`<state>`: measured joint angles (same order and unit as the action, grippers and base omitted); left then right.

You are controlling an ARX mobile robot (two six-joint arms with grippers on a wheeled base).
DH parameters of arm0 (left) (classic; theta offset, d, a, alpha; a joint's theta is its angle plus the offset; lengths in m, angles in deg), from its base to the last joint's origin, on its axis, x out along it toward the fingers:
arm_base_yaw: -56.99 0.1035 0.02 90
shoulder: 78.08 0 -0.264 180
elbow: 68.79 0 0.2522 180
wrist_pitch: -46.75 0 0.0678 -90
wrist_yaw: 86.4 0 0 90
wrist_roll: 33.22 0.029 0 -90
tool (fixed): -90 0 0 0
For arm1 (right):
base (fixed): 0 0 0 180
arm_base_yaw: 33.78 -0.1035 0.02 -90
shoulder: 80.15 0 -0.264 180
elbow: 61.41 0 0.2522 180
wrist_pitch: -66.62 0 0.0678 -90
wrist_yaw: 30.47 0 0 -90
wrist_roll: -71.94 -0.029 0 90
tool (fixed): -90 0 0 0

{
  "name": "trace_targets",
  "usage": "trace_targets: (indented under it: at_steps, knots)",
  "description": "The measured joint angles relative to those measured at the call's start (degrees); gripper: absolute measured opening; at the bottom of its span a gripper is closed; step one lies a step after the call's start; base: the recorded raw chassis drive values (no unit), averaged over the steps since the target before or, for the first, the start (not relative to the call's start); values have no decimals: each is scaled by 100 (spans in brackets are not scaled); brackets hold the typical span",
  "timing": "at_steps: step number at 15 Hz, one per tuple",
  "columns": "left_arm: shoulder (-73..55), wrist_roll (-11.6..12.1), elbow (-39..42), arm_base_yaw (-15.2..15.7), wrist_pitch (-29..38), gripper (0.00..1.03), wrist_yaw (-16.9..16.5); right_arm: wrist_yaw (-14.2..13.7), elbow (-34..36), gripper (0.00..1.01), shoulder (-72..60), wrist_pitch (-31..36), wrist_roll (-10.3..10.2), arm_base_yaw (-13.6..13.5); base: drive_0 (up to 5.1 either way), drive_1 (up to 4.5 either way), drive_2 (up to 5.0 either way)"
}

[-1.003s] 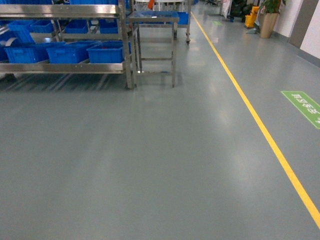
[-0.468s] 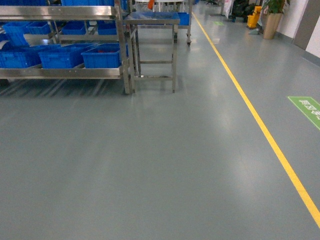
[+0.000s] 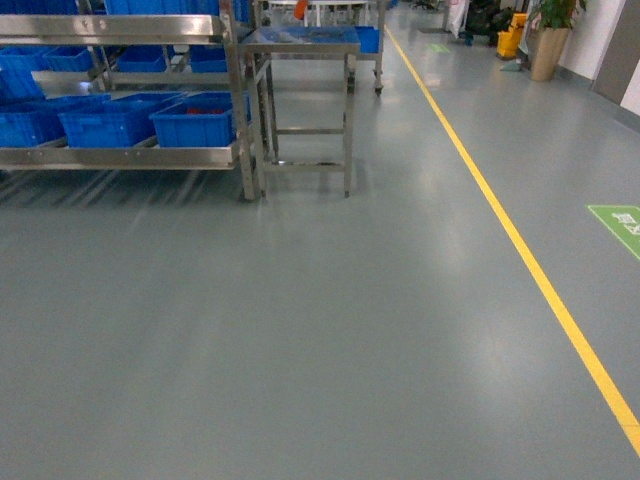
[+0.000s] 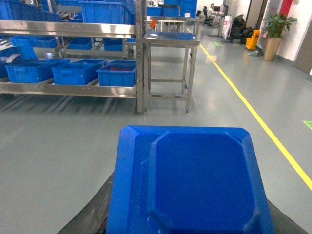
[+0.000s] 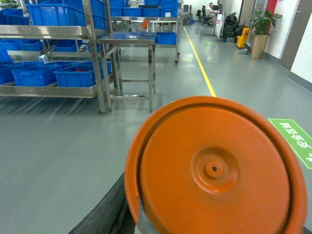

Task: Sort blue parts and orange caps into right shelf containers

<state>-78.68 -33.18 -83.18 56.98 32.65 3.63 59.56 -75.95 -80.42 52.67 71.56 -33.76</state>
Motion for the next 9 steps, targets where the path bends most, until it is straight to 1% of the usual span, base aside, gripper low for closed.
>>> trace_targets:
  at_steps: [9]
  knots:
    - [0, 2, 0, 0, 7, 42, 2, -2, 2, 45, 0, 0, 0, 0, 3, 434, -429]
